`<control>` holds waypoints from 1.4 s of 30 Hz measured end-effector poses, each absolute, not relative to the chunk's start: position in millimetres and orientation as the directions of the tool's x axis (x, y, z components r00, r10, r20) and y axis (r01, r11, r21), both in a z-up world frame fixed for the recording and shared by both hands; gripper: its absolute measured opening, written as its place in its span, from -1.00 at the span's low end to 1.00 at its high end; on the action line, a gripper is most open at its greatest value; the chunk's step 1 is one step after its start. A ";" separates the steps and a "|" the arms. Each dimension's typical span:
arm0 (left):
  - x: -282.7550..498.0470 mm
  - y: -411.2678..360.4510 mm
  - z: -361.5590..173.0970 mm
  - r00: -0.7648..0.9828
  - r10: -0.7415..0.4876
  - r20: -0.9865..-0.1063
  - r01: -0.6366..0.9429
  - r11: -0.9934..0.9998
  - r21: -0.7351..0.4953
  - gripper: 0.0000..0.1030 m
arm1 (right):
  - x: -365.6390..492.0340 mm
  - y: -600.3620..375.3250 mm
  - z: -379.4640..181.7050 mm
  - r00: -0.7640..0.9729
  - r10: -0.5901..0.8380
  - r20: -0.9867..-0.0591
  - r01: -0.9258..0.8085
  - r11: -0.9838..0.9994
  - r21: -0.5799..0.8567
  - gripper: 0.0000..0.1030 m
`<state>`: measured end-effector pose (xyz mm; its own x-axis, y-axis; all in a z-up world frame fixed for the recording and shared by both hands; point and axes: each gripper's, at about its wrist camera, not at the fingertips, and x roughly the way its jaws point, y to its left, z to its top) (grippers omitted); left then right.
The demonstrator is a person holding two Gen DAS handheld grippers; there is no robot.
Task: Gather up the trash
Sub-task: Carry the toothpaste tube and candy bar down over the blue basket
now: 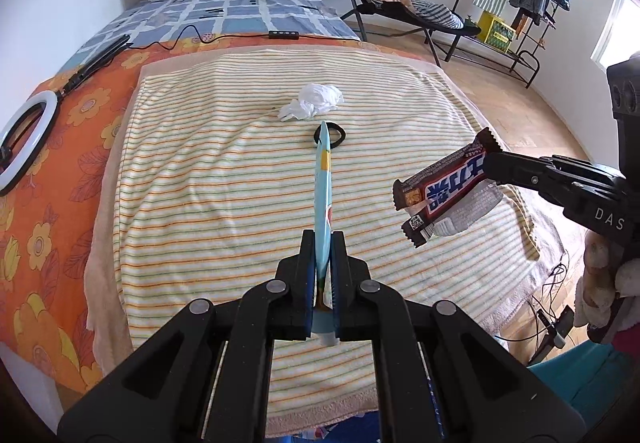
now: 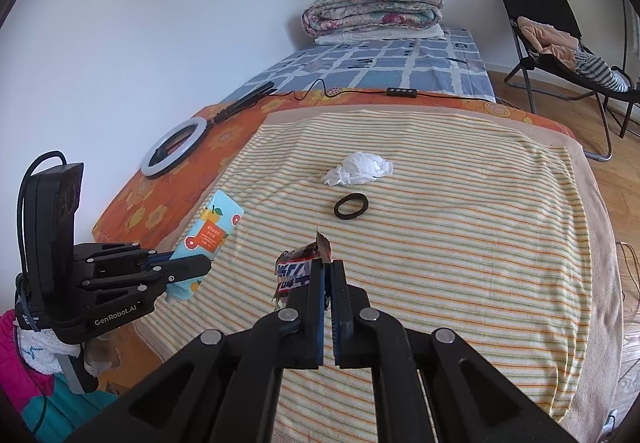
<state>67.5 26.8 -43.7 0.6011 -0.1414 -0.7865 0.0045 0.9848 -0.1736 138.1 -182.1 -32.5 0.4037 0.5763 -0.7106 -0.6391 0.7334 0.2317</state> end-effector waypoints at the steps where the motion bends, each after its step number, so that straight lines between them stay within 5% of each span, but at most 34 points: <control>1: 62.0 24.0 -42.3 0.602 -0.145 -0.785 0.008 0.984 -0.176 -0.91 | 131.1 -183.8 -31.3 0.405 0.575 -0.711 -0.644 0.731 0.225 -1.00; 42: -92.8 -42.9 -134.4 0.454 -0.205 -0.867 0.070 0.978 -0.195 -0.91 | -33.8 -227.2 -113.2 0.224 0.517 -0.826 -0.675 0.694 0.250 -1.00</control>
<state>-92.8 -42.9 -134.4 0.4536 -0.2049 -0.8673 0.0697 0.9784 -0.1947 -33.8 -227.2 -113.2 0.2244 0.5166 -0.8263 -0.6752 0.6938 0.2505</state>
